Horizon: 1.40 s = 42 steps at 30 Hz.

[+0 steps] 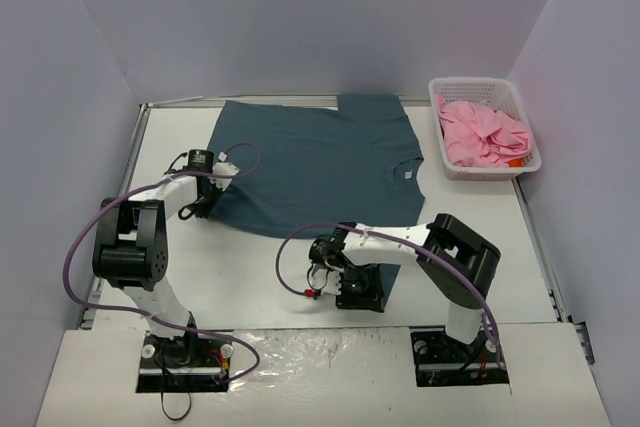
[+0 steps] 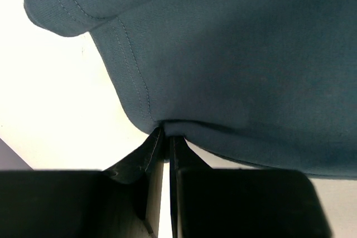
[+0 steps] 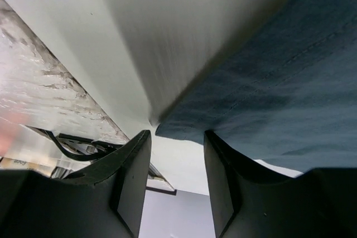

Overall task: Fold and stack the t-shirts
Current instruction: Grap the side of the flattened tshirt closest away from the robot with both arms

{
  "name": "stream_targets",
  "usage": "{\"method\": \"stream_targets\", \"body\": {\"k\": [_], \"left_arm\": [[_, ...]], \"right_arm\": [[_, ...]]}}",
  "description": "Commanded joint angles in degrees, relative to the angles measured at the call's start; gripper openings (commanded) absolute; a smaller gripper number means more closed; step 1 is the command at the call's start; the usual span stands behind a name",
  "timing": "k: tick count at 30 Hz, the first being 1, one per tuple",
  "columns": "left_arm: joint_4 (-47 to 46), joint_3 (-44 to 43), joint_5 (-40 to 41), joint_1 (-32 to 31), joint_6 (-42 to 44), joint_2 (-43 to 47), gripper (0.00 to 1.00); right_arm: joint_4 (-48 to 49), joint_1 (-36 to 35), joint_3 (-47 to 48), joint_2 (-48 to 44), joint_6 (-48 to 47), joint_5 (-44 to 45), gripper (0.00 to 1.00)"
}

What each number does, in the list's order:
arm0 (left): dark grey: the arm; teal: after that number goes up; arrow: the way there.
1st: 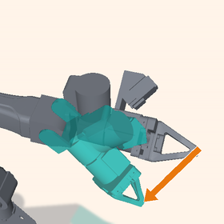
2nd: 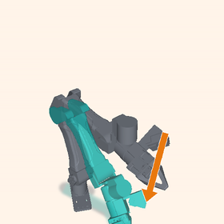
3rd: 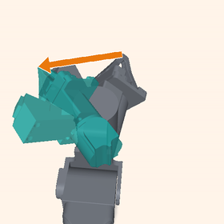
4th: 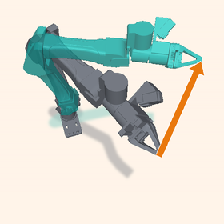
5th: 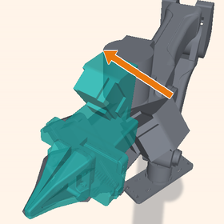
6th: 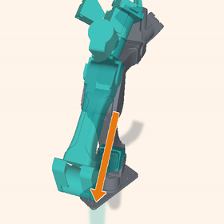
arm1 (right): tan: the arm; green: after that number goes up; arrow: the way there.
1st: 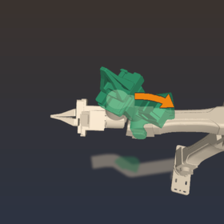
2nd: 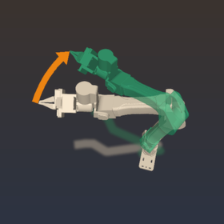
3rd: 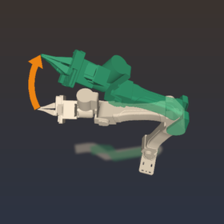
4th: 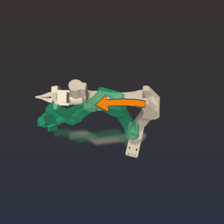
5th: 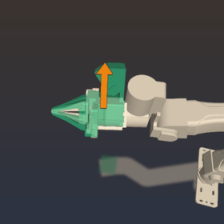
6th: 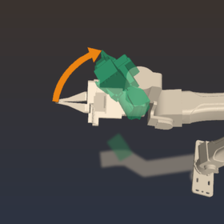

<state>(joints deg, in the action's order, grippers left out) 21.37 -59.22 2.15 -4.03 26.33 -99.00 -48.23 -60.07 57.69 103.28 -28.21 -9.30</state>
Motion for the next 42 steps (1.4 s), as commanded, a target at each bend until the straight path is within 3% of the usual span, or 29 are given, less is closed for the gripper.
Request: {"method": "stream_targets", "body": {"k": [1,23,27,30,36,42], "left_arm": [[0.3,0.2,-0.8,0.4,-0.8,2.8,0.02],[-0.4,1.1,-1.5,0.3,-0.6,3.7,0.03],[-0.4,1.0,-1.7,0.3,-0.5,3.8,0.02],[-0.3,1.0,-1.8,0.4,-0.4,4.0,0.02],[-0.4,1.6,-2.1,0.3,0.0,4.4,0.02],[1.8,1.7,-4.2,0.3,0.8,7.8,0.02]], "right_arm": [[-0.8,-1.3,0.4,0.9,1.0,1.0,0.39],[4.5,-2.9,5.1,10.4,4.2,7.9,0.32],[5.0,-2.9,5.2,10.9,4.4,8.5,0.16],[4.7,-2.9,5.6,10.7,4.6,8.5,0.1],[1.7,-2.5,5.8,6.6,2.7,6.1,0.08],[-5.2,2.3,6.3,-5.2,-0.2,2.1,0.0]]}}
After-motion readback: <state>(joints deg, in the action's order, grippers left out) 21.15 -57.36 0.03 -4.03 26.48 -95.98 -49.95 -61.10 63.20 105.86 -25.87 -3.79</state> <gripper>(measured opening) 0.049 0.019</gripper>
